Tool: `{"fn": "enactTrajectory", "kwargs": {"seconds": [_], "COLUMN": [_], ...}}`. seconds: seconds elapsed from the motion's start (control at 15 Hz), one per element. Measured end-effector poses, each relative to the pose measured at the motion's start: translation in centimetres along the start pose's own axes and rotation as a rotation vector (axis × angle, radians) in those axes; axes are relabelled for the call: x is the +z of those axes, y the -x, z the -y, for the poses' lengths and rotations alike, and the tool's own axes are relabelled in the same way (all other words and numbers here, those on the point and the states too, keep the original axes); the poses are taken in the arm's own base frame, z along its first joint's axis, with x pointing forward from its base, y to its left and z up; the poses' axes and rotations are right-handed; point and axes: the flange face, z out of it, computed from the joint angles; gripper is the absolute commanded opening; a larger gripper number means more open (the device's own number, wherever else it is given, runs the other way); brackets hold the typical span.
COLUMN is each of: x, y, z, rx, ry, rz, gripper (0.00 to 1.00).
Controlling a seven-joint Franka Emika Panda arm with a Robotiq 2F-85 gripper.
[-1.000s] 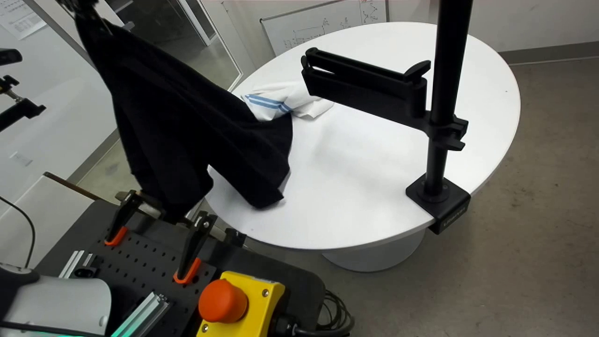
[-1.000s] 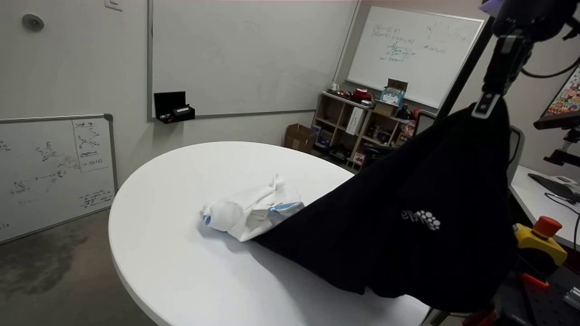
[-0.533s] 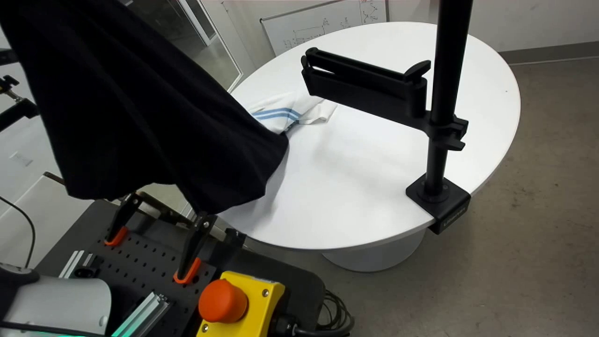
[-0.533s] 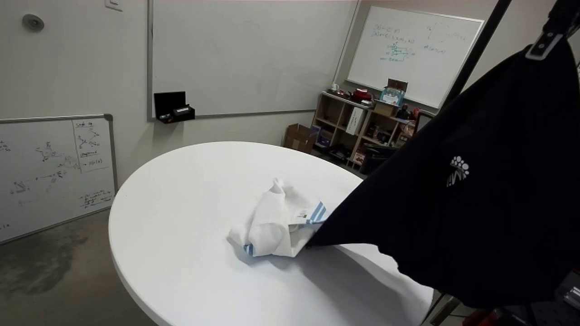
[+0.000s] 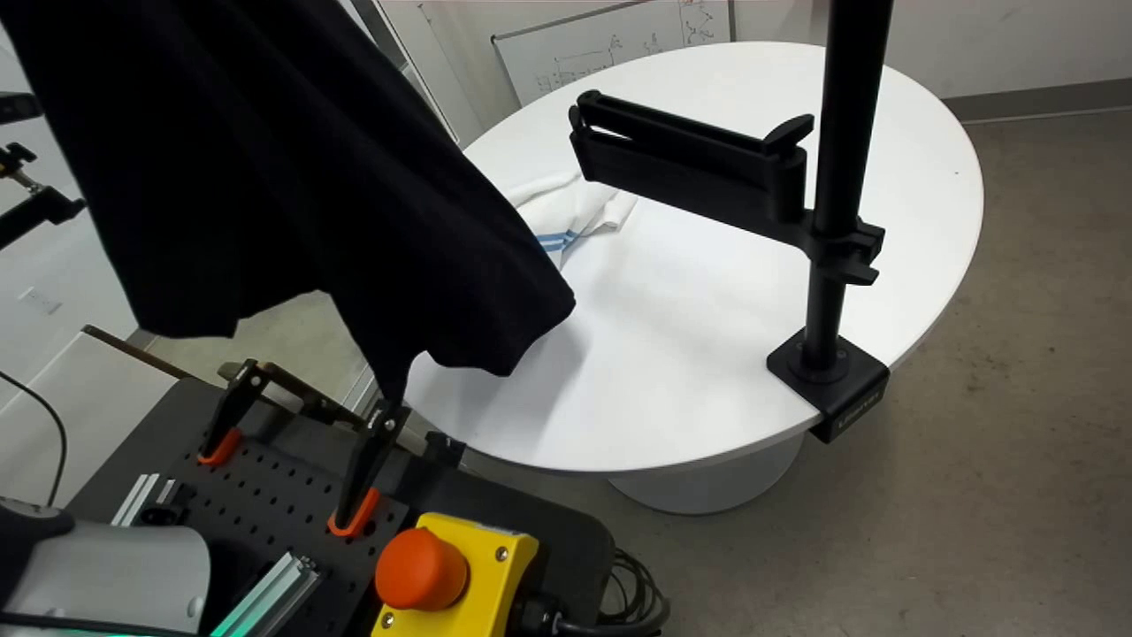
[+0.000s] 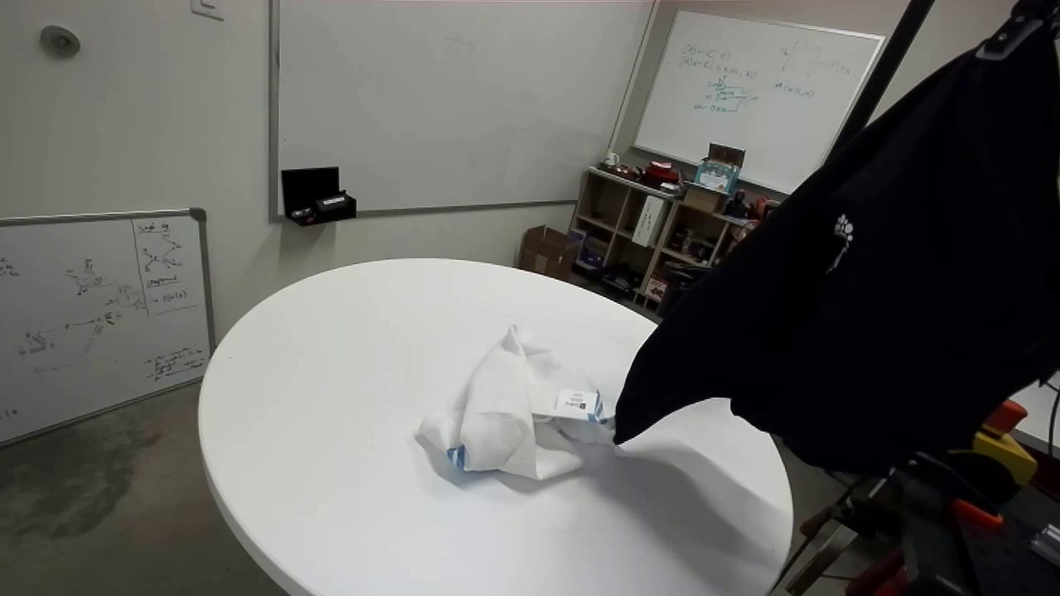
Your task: Put the black t-shirt on the black stand
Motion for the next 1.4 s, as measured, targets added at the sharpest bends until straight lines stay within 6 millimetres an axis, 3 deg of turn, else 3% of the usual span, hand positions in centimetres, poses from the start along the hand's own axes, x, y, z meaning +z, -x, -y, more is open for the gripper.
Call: {"fn": "enactTrajectory", "kwargs": {"seconds": [0.33,0.6,1.07,1.4], "x": [-3.0,-3.7,-3.6,-5.3], "y": [-0.9,-2.3,-6.7,-10.2], "z": [-2.6,-4.0,-7.3,-9.1], "rx": [0.098,0.179,0.329,0.421], "ry": [-0.018,-0.018,0.008,0.031], "rz": [-0.058,-0.06,-0.022,-0.02], "gripper": [0.01,0.01,0.01,0.01]}}
